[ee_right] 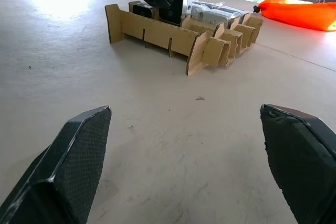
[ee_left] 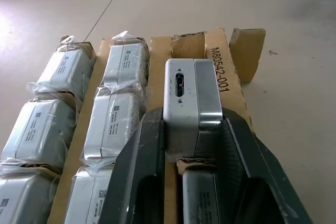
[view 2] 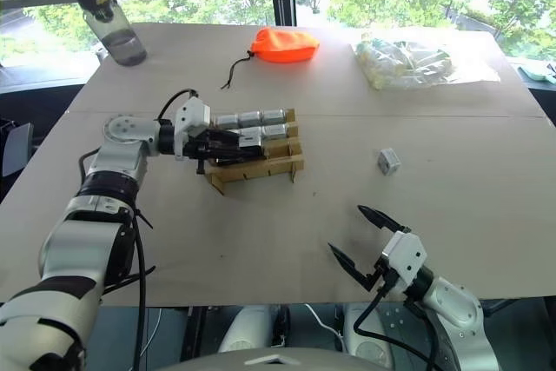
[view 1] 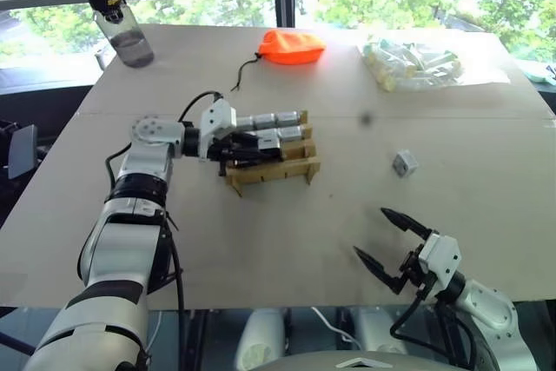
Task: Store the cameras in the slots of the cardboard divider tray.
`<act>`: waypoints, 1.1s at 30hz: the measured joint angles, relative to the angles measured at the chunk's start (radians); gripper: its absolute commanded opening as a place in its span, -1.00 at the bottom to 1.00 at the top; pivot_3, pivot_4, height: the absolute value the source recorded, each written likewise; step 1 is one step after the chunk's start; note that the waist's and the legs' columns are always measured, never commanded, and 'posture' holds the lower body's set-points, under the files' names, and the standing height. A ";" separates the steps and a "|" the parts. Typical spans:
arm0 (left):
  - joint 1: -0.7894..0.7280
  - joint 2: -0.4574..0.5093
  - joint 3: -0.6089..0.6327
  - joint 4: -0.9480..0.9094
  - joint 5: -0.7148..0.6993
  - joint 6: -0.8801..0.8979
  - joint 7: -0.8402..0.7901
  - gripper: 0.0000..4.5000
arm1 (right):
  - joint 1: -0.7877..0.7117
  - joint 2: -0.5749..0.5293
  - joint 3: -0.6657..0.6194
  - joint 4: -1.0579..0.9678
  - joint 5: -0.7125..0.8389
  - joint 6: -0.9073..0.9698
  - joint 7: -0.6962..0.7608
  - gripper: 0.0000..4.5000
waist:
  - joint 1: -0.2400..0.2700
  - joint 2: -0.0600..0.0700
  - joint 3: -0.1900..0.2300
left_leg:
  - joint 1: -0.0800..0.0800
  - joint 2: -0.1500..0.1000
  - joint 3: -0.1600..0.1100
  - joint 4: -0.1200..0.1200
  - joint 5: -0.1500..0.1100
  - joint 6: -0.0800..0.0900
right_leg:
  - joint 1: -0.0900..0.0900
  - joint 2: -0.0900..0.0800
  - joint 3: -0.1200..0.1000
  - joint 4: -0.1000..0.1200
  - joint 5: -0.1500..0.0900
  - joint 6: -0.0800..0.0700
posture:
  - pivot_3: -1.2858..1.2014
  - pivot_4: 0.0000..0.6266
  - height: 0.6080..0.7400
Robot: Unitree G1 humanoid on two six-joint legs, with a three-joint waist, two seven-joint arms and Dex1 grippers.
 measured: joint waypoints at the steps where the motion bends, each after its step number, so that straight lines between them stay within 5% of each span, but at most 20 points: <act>1: -0.001 0.000 0.000 -0.001 -0.001 0.015 -0.009 -0.67 | 0.000 -0.001 0.000 0.000 -0.002 -0.002 0.000 1.00 | 0.000 0.000 0.000 | 0.000 0.000 0.000 0.000 0.000 0.000 | 0.000 0.000 0.000 0.000 0.000 0.000 | 0.03 -0.52 0.78; 14: 0.020 0.011 -0.013 -0.060 -0.010 0.142 -0.041 -0.67 | -0.005 -0.009 0.000 0.005 -0.005 -0.012 0.007 1.00 | -0.002 0.000 0.000 | -0.001 0.000 0.001 0.000 0.000 0.000 | 0.000 0.000 0.001 -0.001 0.000 0.000 | 0.03 -0.52 0.78; 15: 0.020 0.017 -0.020 -0.066 -0.013 0.169 -0.049 -0.22 | -0.005 -0.010 0.000 0.005 -0.005 -0.012 0.007 1.00 | -0.002 0.000 0.000 | -0.001 0.000 0.001 0.000 0.000 0.000 | 0.000 0.000 0.001 -0.001 0.000 0.000 | 0.03 -0.52 0.78; 21: 0.032 0.029 -0.038 -0.100 -0.022 0.209 -0.072 0.75 | -0.003 -0.012 0.000 0.005 -0.003 -0.012 0.007 1.00 | -0.001 0.000 0.000 | -0.001 0.000 0.001 0.000 0.000 0.000 | 0.000 0.000 0.001 -0.001 0.000 0.000 | 0.03 -0.52 0.78; 26: 0.061 0.058 -0.029 -0.163 -0.043 0.198 -0.083 0.75 | 0.000 -0.004 -0.003 0.004 0.003 -0.005 -0.017 1.00 | 0.000 0.000 0.000 | -0.001 0.001 0.001 0.000 0.000 0.000 | 0.000 0.000 0.001 0.000 0.000 0.000 | 0.03 -0.52 0.78; 33: 0.077 0.108 0.047 -0.445 -0.200 0.351 -0.085 0.75 | -0.127 0.108 -0.109 -0.016 0.019 0.186 -0.269 1.00 | -0.001 0.000 0.000 | -0.003 0.003 0.000 0.004 0.000 0.000 | -0.001 -0.001 0.001 0.001 0.000 0.000 | 0.03 -0.52 0.78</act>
